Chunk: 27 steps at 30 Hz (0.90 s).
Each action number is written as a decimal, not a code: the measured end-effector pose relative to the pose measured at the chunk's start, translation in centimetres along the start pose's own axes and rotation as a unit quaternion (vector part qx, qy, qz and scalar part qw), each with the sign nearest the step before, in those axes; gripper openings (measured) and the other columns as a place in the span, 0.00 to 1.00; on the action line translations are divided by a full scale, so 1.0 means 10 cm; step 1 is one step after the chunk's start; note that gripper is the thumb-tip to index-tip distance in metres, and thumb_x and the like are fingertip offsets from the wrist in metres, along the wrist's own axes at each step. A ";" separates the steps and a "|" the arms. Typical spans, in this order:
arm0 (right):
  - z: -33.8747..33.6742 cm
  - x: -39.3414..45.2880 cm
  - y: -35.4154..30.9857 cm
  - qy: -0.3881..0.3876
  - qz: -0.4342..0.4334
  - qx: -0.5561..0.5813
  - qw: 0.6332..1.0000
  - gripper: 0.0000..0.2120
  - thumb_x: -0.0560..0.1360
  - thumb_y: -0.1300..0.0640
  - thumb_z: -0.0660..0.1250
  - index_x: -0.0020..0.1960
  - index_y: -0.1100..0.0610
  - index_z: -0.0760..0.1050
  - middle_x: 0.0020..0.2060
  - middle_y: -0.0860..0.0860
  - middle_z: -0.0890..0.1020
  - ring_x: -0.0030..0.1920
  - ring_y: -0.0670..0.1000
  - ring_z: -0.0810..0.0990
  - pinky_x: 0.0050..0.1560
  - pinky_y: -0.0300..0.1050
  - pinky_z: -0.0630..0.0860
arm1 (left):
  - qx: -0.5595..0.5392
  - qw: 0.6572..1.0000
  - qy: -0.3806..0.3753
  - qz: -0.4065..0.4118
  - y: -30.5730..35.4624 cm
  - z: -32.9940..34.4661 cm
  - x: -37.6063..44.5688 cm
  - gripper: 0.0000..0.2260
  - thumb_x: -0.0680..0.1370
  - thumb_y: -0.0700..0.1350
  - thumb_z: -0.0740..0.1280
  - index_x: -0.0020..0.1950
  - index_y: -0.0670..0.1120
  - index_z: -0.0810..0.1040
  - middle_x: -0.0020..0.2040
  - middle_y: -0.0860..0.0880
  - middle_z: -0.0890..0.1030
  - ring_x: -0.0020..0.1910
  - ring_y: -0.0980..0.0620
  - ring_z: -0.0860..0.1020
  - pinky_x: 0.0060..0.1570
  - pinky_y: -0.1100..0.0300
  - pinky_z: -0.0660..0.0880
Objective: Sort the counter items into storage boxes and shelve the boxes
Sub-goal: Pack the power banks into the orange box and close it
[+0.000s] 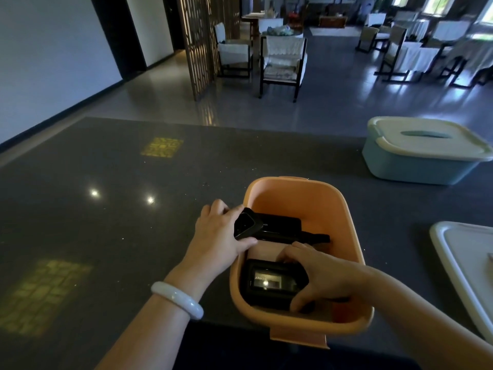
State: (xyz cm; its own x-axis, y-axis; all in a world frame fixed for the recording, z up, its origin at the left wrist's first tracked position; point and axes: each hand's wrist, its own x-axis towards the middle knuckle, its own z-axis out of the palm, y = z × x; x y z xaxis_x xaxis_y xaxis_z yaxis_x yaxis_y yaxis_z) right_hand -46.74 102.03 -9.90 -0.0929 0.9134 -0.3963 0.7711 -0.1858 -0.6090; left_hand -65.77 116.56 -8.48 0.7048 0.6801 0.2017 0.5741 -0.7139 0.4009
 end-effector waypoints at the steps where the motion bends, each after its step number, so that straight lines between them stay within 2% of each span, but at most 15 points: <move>1: 0.01 -0.02 0.00 -0.003 0.001 0.004 1.000 0.34 0.61 0.41 0.76 0.61 0.36 0.62 0.55 0.31 0.64 0.56 0.36 0.67 0.53 0.33 0.67 | -0.003 1.000 -0.001 0.003 0.00 0.00 -0.01 0.36 0.71 0.62 0.70 0.75 0.53 0.63 0.54 0.55 0.63 0.56 0.55 0.63 0.58 0.58 0.67; 16: -0.01 -0.10 -0.05 -0.028 0.031 0.040 0.998 0.35 0.61 0.44 0.78 0.60 0.34 0.62 0.58 0.35 0.67 0.57 0.43 0.73 0.54 0.39 0.74 | -0.008 0.999 -0.004 0.035 0.02 0.01 -0.05 0.36 0.71 0.62 0.70 0.76 0.53 0.63 0.56 0.54 0.63 0.56 0.56 0.62 0.58 0.60 0.67; 27: -0.05 -0.11 -0.10 -0.054 0.040 0.050 0.997 0.35 0.62 0.45 0.78 0.61 0.34 0.62 0.59 0.36 0.68 0.58 0.43 0.73 0.54 0.39 0.74 | -0.019 0.999 -0.009 0.048 0.01 0.02 -0.04 0.35 0.72 0.63 0.69 0.75 0.54 0.63 0.56 0.56 0.62 0.57 0.56 0.62 0.58 0.62 0.66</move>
State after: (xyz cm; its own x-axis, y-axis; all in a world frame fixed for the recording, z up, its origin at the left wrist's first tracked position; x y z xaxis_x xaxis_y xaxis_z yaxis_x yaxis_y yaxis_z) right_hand -47.13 101.41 -8.50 -0.1043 0.8511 -0.5146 0.7133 -0.2965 -0.6350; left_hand -65.93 116.23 -8.69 0.7627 0.6061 0.2255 0.4880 -0.7683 0.4142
